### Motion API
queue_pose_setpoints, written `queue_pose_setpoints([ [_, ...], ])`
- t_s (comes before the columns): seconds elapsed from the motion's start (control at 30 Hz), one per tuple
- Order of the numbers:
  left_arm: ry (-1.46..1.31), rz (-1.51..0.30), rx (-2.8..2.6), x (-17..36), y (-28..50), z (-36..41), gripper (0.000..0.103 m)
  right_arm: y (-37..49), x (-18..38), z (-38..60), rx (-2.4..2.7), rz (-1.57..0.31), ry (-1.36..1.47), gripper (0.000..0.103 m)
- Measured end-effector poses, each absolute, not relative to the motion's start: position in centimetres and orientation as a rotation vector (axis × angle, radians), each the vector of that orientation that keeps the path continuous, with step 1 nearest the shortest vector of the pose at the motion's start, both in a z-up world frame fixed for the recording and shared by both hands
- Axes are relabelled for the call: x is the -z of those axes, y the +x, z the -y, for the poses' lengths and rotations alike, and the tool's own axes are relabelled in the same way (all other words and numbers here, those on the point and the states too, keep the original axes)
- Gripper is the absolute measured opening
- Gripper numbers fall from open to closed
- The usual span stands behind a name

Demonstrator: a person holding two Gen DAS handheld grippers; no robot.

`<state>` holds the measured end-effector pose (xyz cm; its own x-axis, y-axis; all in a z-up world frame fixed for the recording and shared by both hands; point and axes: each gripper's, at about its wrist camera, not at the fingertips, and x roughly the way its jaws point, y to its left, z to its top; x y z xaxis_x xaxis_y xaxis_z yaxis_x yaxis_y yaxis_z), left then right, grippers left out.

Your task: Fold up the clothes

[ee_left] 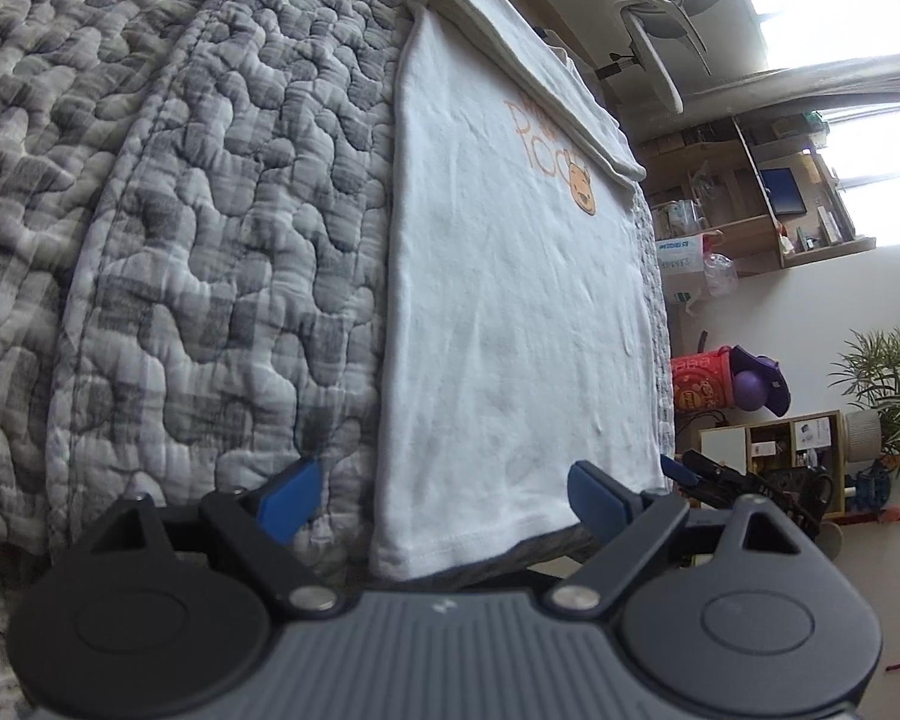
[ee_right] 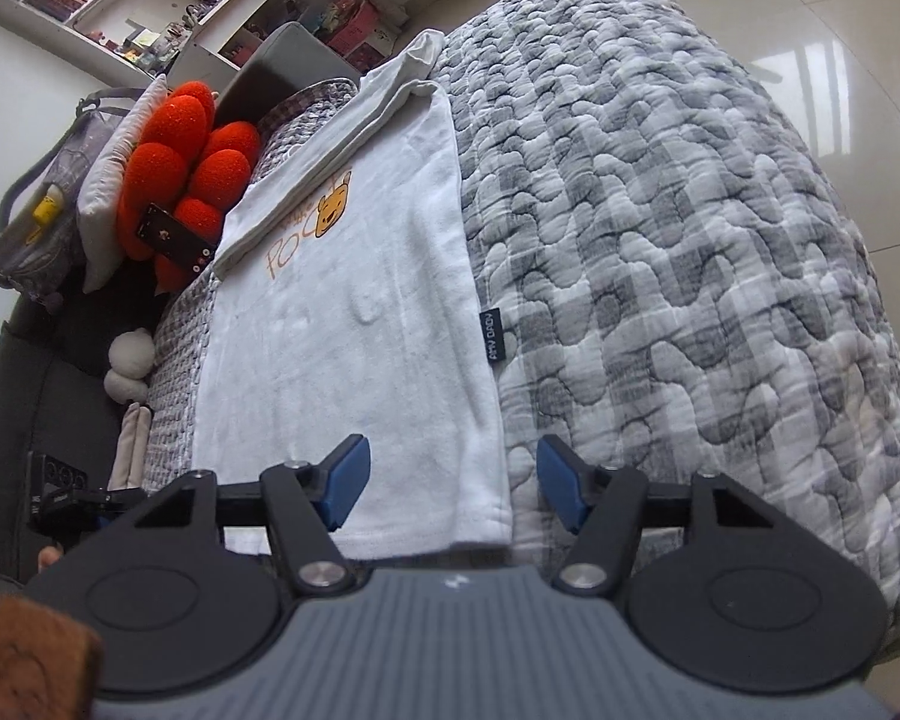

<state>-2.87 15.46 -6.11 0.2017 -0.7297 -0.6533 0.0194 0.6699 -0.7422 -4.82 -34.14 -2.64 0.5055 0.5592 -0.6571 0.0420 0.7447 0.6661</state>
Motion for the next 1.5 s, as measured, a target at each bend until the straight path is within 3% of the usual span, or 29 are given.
queue_pose_setpoints([
  [0.07,-0.711,-1.287,0.609,6.5,-2.7,-15.4,0.089,-5.1,2.9,34.6,-0.372,-1.010,0.709,0.062],
  [0.17,-0.762,-1.335,0.633,7.5,-2.5,-15.5,0.078,-5.4,3.1,34.8,-0.410,-1.017,0.729,0.062],
  [0.43,-0.798,-1.334,0.640,7.9,-2.7,-16.2,0.076,-5.4,3.4,34.8,-0.445,-1.029,0.747,0.059],
  [0.53,-0.776,-1.332,0.647,7.7,-2.9,-15.9,0.075,-5.4,3.6,34.7,-0.454,-1.042,0.750,0.052],
  [0.7,-0.738,-1.357,0.639,7.9,-2.8,-15.4,0.051,-5.6,4.0,34.9,-0.453,-1.059,0.767,0.039],
  [0.87,-0.729,-1.362,0.637,8.0,-2.9,-15.3,0.047,-5.8,4.0,35.3,-0.429,-1.058,0.782,0.024],
  [0.97,-0.709,-1.377,0.636,8.1,-2.8,-14.9,0.036,-5.9,4.0,35.5,-0.415,-1.057,0.789,0.016],
  [1.1,-0.696,-1.385,0.623,8.2,-2.7,-14.7,0.017,-6.1,3.9,35.8,-0.396,-1.056,0.798,0.013],
  [1.2,-0.710,-1.362,0.642,8.0,-2.8,-14.8,0.010,-6.2,3.9,36.0,-0.382,-1.056,0.805,0.013],
  [1.5,-0.930,-1.112,0.679,5.5,-3.1,-16.8,0.008,-5.3,2.1,36.2,-0.345,-0.867,0.923,0.013],
])
